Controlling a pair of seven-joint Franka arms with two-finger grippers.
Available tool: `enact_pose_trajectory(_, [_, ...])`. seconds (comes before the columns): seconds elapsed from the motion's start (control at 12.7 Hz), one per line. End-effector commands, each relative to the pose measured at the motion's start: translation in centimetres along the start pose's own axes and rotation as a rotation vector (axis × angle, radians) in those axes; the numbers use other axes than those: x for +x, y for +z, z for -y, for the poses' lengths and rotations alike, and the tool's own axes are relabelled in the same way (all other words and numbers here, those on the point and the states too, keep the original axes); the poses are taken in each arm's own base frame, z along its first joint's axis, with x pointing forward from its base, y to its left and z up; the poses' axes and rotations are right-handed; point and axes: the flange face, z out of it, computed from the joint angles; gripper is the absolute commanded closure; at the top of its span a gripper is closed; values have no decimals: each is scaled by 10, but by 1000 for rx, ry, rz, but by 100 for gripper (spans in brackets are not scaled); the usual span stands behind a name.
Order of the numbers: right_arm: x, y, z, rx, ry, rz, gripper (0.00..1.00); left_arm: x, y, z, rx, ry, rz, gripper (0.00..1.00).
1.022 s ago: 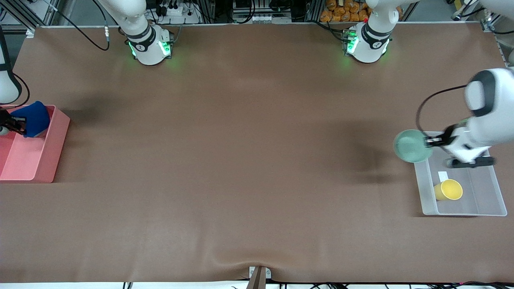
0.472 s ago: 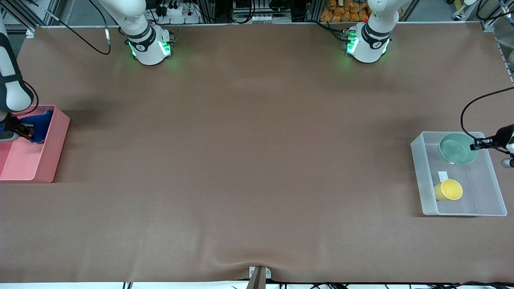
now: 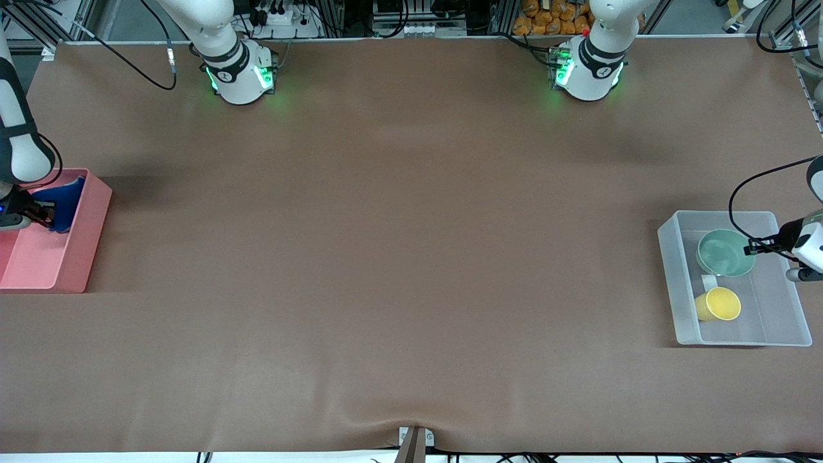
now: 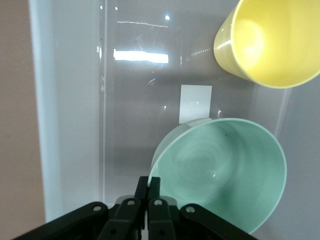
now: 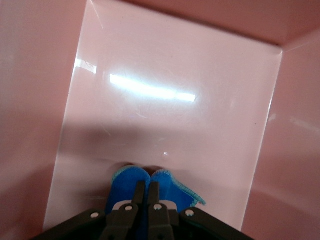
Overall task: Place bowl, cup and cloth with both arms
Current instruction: 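Lower the bowl into the bin while the right gripper drops the cloth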
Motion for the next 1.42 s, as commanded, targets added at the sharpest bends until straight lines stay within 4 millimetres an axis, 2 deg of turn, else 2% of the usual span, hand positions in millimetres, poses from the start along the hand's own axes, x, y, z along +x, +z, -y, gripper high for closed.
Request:
enact_pose_trajectory(0.0, [4,1,-6,1,1,-12,100,-1,26,-4,13,25,-32,100])
enact_pose_trajectory(0.08, [4,1,-6,1,1,-12,100,-2,39,-6,11,27,-44,100])
enact_pose_trajectory(0.16, [8,0,-3,2,-5,-13,89,-3,47,-7,11,28,-51,100])
enact_pose_trajectory(0.24, [18,-5,-3,-7,-16,-22,65,-3,50,-8,11,30,-46,100])
enact_pose_trajectory(0.31, [37,-15,0,-20,-27,-37,31,0,47,-9,14,35,-52,93])
enact_pose_trajectory(0.39, [47,-27,-1,-32,-35,-50,0,3,44,-12,17,44,-57,63])
enact_pose_trajectory(0.47, [50,-37,-2,-35,-35,-52,0,9,35,-11,41,75,-67,44])
enact_pose_trajectory(0.55, [56,-55,-1,-37,-41,-57,0,14,28,-10,84,121,-60,32])
enact_pose_trajectory(0.63, [68,-76,4,-34,-54,-59,0,19,17,-8,107,139,-54,0])
enact_pose_trajectory(0.87, [100,-141,12,43,9,12,0,35,-15,-10,126,148,-86,0])
enact_pose_trajectory(1.02, [125,-185,29,103,85,88,0,48,-43,-21,136,159,-83,0])
enact_pose_trajectory(1.18, [149,-230,59,114,149,116,0,58,-71,-33,141,168,-61,0])
enact_pose_trajectory(1.34, [158,-271,96,121,214,140,0,63,-90,-56,140,184,-68,0])
